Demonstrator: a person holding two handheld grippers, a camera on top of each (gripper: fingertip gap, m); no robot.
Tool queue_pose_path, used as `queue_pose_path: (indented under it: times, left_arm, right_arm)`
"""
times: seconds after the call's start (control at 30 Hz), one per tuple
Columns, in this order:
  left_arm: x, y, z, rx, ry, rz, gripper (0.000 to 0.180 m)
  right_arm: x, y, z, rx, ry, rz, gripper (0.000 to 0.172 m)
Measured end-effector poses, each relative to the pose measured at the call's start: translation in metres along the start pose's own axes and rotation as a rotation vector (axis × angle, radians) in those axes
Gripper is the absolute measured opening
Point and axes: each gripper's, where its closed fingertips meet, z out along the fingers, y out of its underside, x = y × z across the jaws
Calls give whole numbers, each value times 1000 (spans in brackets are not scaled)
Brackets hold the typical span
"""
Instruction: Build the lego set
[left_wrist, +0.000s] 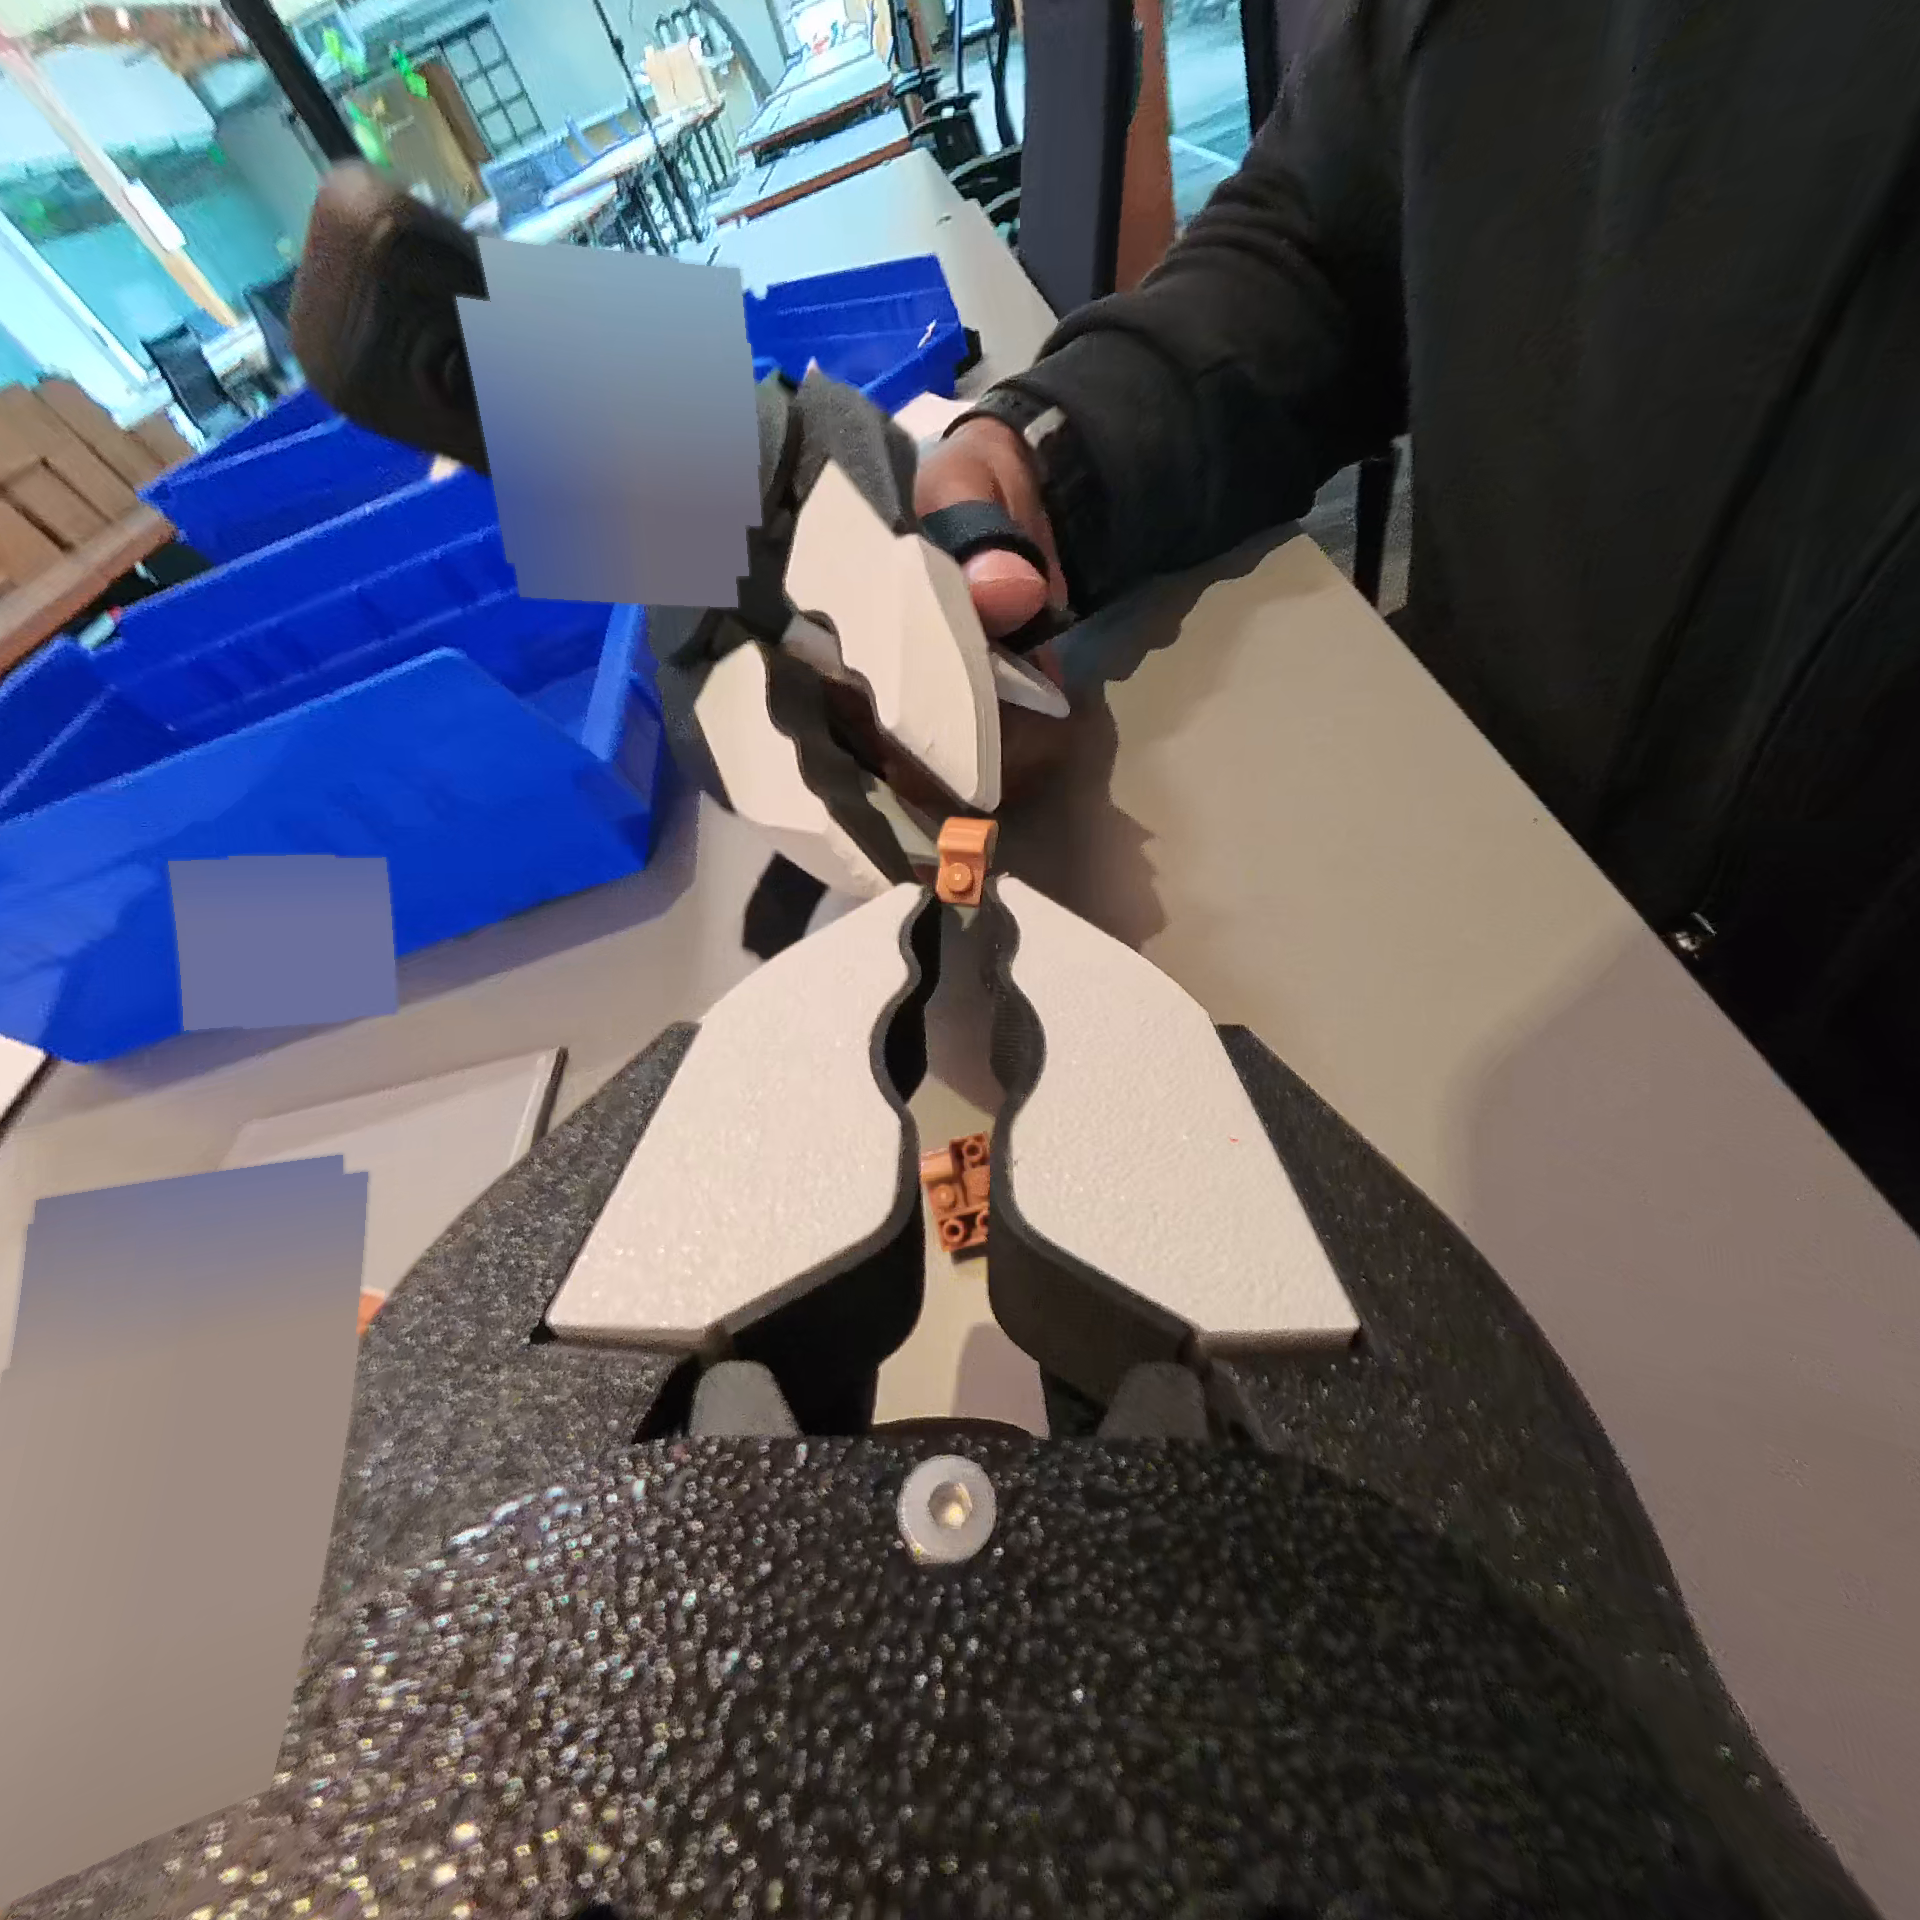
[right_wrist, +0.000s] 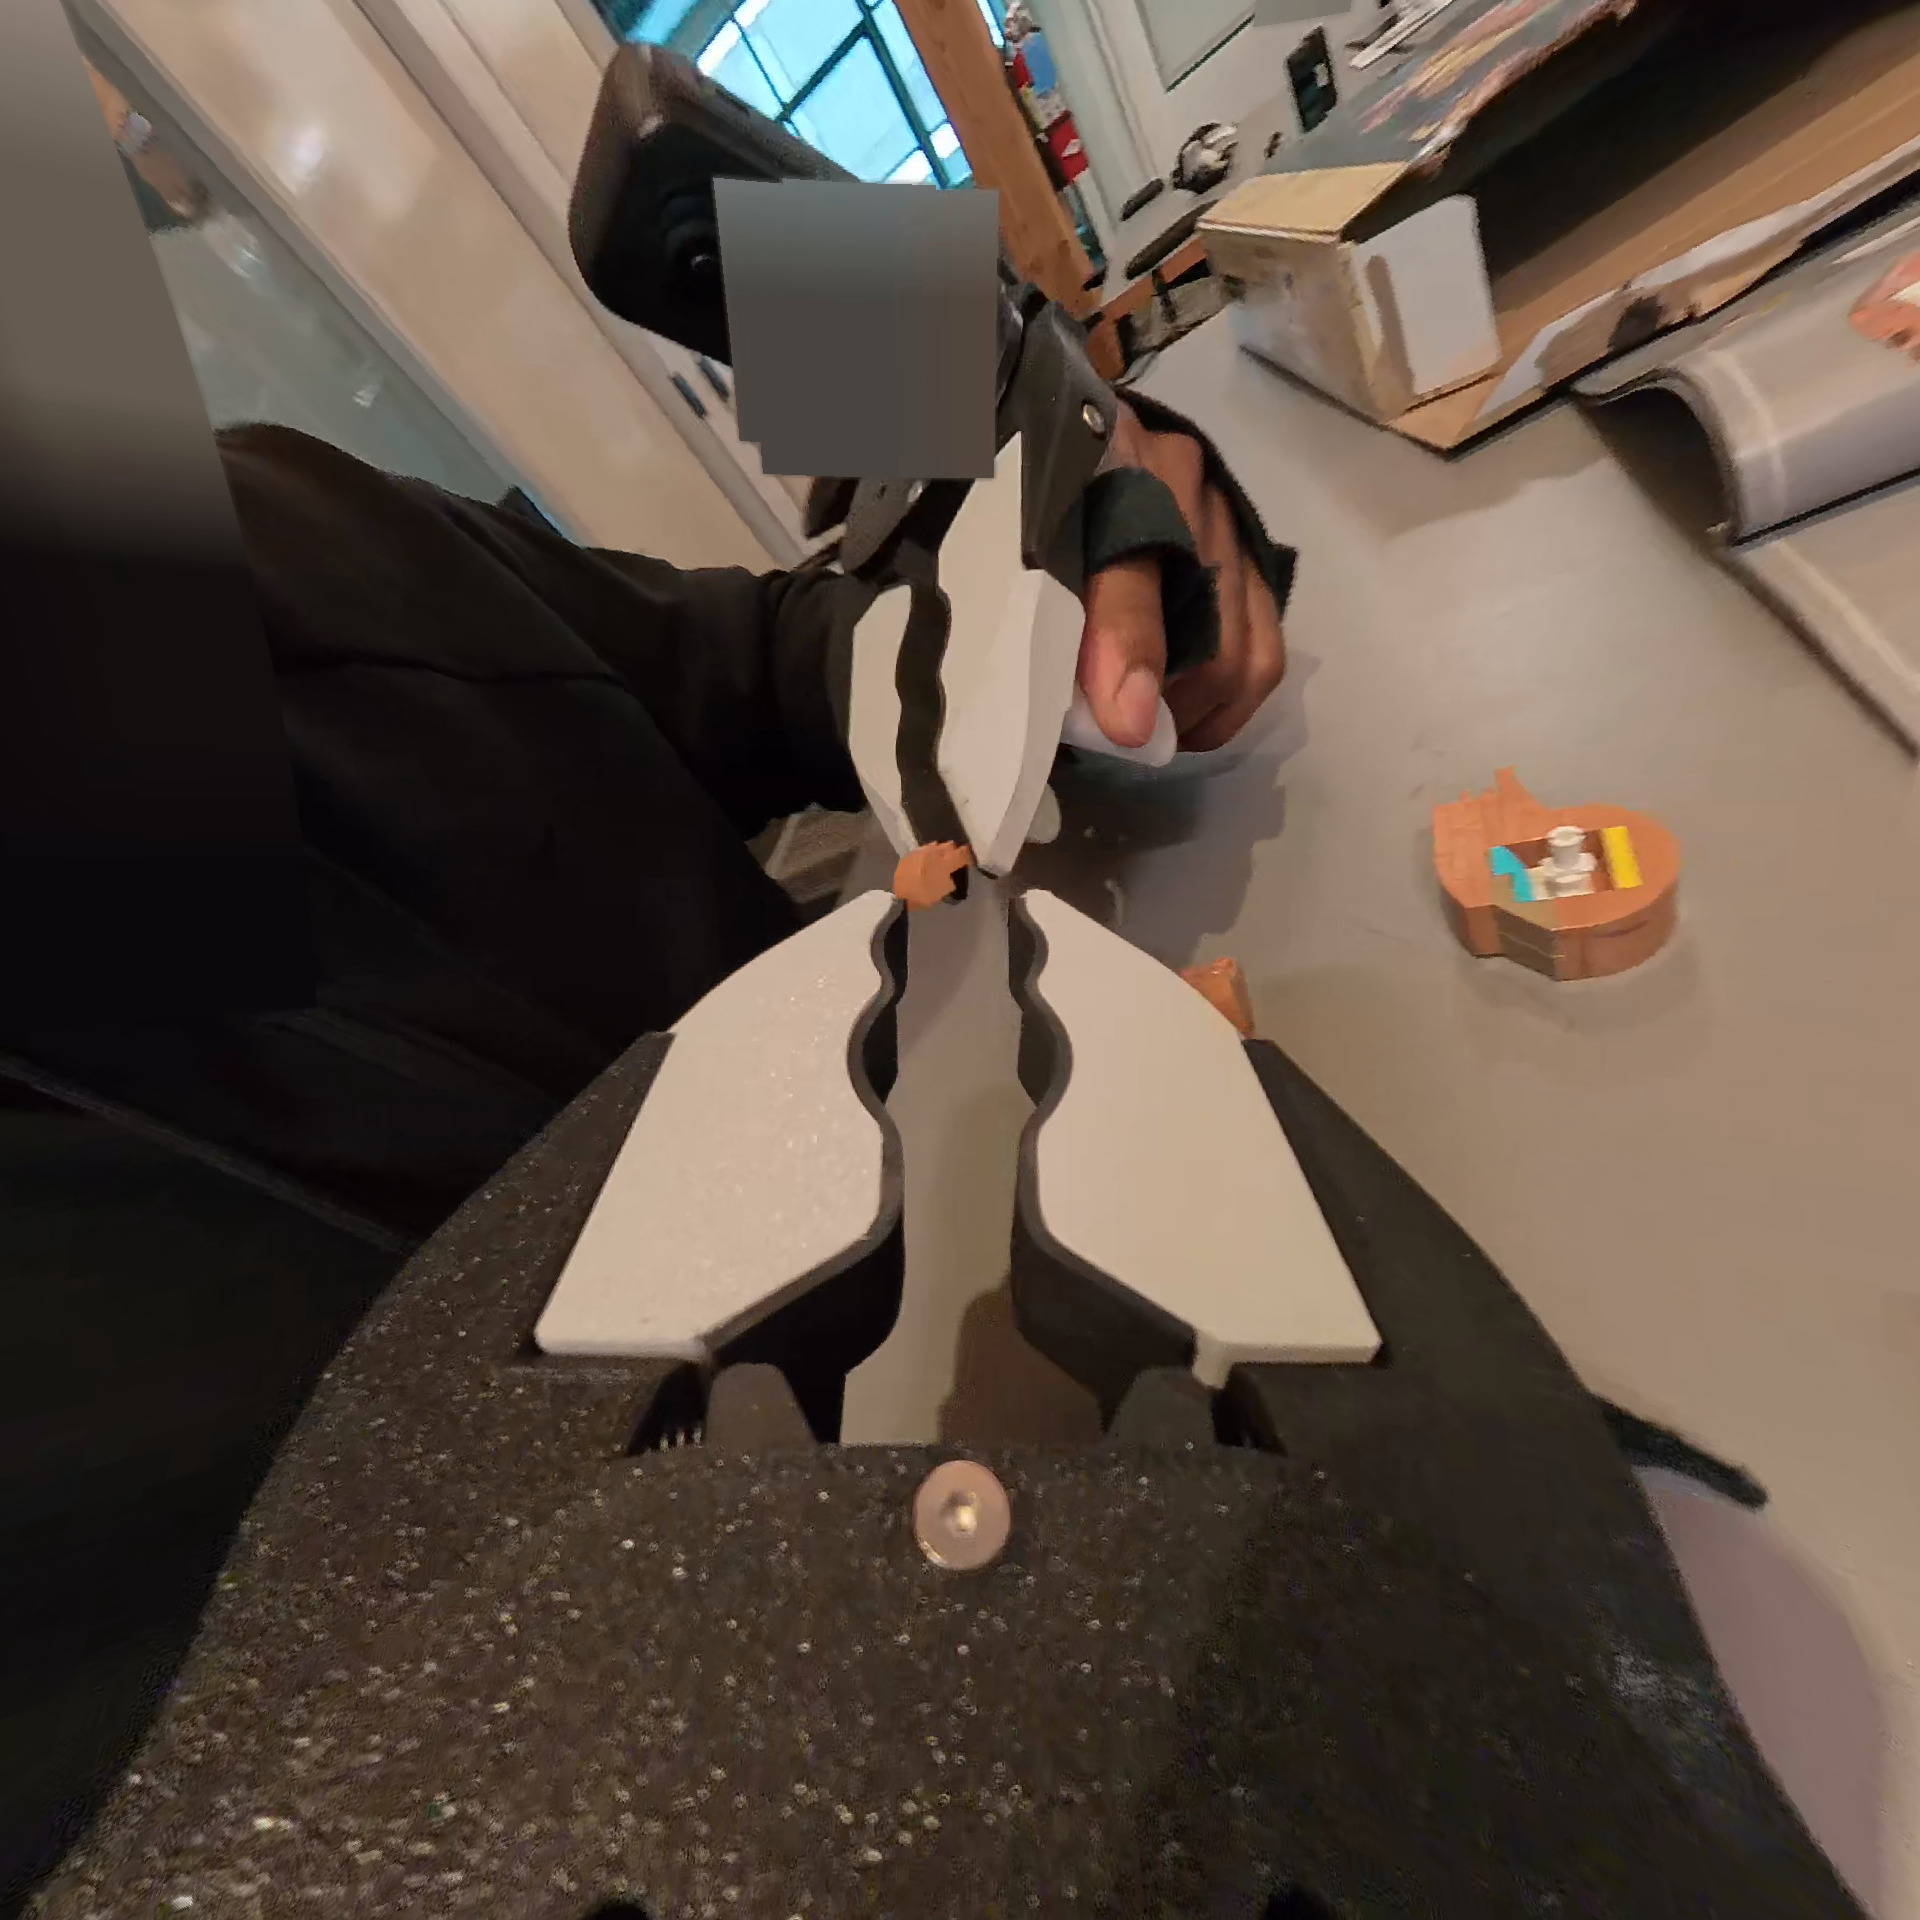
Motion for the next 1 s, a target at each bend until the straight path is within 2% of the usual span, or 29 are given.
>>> queue_pose_path:
  times: [0.17,0.37,0.53,0.7,0.8,1.0]
  left_arm:
    - [-7,22,-1,-149,-22,-75,7]
    - [-6,32,1,-225,-25,-103,7]
    - [-3,30,1,-221,-17,-94,7]
    - [-2,31,0,-210,0,-109,8]
    - [-7,52,-7,-318,-22,-129,29]
    - [1,85,-10,-493,19,-178,31]
  right_arm:
    - [11,1,-3,-54,176,-193,18]
    - [18,12,7,-154,290,-306,16]
    - [19,14,10,-167,310,-314,9]
    - [19,13,8,-162,305,-295,8]
    - [22,13,3,-161,319,-292,8]
    - [25,12,0,-149,315,-265,8]
